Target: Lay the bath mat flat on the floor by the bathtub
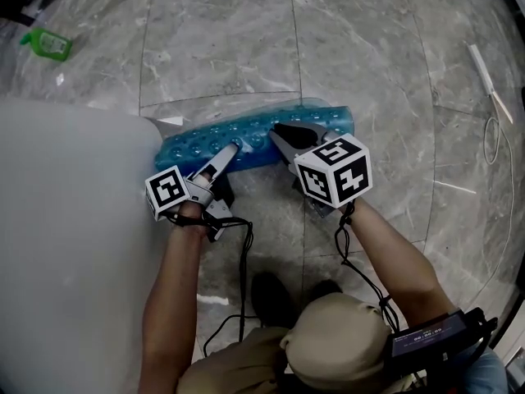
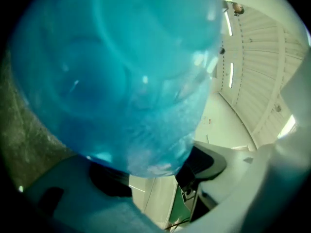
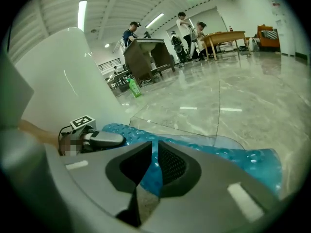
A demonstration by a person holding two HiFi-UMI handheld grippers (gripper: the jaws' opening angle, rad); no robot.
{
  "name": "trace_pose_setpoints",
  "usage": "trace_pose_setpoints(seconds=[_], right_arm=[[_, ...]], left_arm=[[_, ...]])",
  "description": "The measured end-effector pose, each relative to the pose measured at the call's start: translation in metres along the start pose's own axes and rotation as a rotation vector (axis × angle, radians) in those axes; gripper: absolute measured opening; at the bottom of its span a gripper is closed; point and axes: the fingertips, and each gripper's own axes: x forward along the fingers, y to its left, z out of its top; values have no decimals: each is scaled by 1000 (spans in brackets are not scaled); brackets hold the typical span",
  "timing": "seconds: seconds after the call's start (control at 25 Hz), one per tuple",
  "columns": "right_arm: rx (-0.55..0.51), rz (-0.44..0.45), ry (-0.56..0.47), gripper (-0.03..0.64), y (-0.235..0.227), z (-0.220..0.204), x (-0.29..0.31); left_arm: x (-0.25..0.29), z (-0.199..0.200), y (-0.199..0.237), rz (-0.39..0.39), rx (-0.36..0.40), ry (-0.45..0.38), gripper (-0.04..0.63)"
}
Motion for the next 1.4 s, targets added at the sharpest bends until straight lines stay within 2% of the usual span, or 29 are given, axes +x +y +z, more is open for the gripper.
trace_pose_setpoints(seconds=[0.08, 0.16, 0.32, 0.36, 0.4, 0.44, 0.48, 0.56, 0.64, 0.68, 0.72, 0.8, 0.88, 0.96, 1.04, 1.2, 1.32, 1.4], right_arm=[[6, 0, 0, 41, 0, -1, 0], [9, 1, -1, 40, 0, -1, 0], [11, 6, 3, 35, 0, -3, 0], [12, 7, 2, 35, 1, -4, -1], [12, 7, 1, 33, 2, -5, -2], [12, 6, -1, 31, 3, -6, -3], [12, 5, -1, 28, 3, -8, -4], [13, 1, -1, 22, 5, -11, -6], [11, -9, -3, 11, 7, -16, -9], [9, -14, -5, 6, 8, -18, -11], [7, -18, -7, 3, 9, -21, -12], [-4, -32, -12, 3, 12, -23, -15], [-37, -55, -11, 3, 12, -25, -14], [-85, -79, 6, 3, 10, -27, -12], [-100, -83, 47, 3, 13, -30, -10], [58, -37, 129, 3, 47, -44, -44], [164, -66, 97, 6, 61, -49, -78], [245, -63, 61, 55, 61, -53, -88]], left_arm=[[-1, -2, 5, 44, 6, 30, 348], [-5, -8, 10, 94, 39, 106, 351], [-20, -31, 16, 174, 199, 311, 286], [-24, -35, 16, 188, 234, 334, 252], [-28, -38, 17, 198, 265, 342, 170], [-32, -40, 15, 194, 293, 335, 18], [-35, -41, 9, 161, 318, 312, 3], [-38, -43, -16, 16, 371, 233, 5], [-35, -41, -53, -160, 472, 105, 5], [-35, -35, -65, -187, 536, 22, 5], [-36, -27, -73, -167, 601, -63, 3], [-39, -9, -82, -48, 720, -198, 3], [-39, 3, -85, 86, 827, -245, 3], [-35, 12, -84, 178, 880, -251, 5], [-30, 25, -78, 245, 878, -255, 6], [-26, 27, -56, 363, 856, -187, 6], [-19, 20, -41, 399, 869, -131, 7], [-18, 13, -31, 407, 887, -117, 6]])
